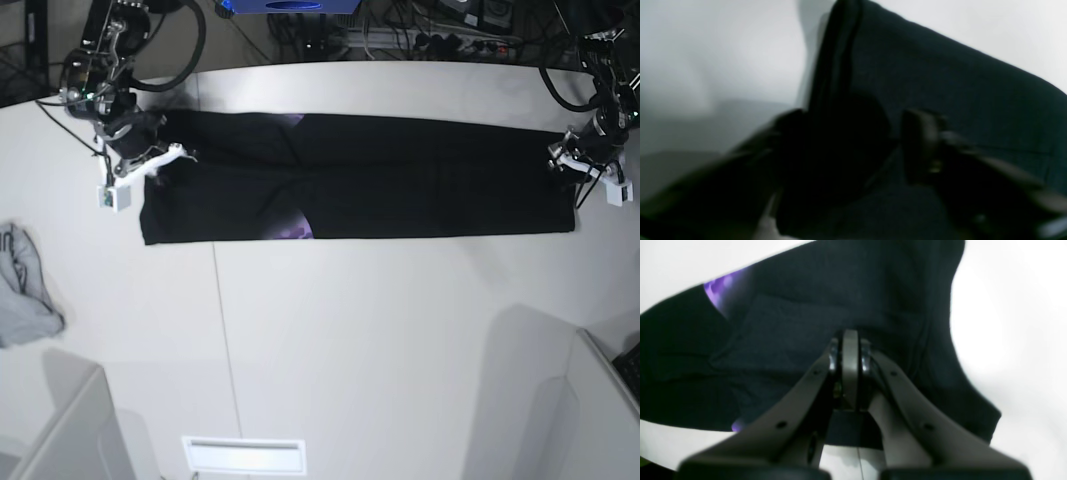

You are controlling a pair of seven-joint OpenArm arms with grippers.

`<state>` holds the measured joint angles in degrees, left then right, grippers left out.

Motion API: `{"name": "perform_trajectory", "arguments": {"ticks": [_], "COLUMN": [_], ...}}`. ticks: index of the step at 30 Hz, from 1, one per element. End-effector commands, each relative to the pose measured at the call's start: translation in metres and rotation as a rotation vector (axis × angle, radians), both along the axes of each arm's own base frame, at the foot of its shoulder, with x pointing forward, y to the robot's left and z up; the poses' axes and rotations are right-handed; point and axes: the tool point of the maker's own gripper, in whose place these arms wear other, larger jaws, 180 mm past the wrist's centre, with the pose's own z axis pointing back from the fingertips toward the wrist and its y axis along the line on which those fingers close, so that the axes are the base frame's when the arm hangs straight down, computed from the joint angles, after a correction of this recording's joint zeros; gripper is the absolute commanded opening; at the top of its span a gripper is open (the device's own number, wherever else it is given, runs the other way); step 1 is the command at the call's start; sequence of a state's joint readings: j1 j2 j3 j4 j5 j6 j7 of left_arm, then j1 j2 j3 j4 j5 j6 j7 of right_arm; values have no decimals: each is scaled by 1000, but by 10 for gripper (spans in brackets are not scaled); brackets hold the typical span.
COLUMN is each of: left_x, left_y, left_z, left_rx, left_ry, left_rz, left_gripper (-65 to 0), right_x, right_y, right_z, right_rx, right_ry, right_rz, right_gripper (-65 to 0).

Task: Fold the T-shirt properly
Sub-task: 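Grasp the folded strip ends and slide it away from the robot base, then move the left gripper inward along the strip to grasp its end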

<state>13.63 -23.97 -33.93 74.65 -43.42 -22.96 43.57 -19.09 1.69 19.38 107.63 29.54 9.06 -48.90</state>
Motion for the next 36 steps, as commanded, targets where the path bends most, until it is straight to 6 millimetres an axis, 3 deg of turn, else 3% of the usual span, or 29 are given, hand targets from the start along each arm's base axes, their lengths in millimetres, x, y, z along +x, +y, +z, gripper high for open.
{"name": "perform_trajectory", "arguments": {"ticks": [1,6,7,13,16,21,26,36], "left_x": [-5,-10,-9,0,7,18,18,9], "left_y": [5,12,13,33,34,46,32,-15], "left_z": [-2,-13,-13,-3,7,48,70,87], "left_rx": [3,-20,-22,94,132,201,260,259], "left_ry": [27,54,53,25,4,-96,-135,-201], "left_rz": [0,37,40,33,12,29,-39,-79], "left_gripper": [-334,-635,-650,-650,-650,-650,-650,-650], "right_x": [8,7,8,-1,-2,-2,0,1], "right_y": [-2,-2,-1,22,22,20,21,20], "right_z": [12,11,12,23,29,29,31,31], "right_rx": [-7,-5,5,197,226,223,224,224], "right_ry": [-49,-48,-51,-81,-92,-92,-98,-101], "right_rz": [1,1,1,8,19,19,21,20], "right_gripper": [-650,-650,-650,-650,-650,-650,-650,-650]}}
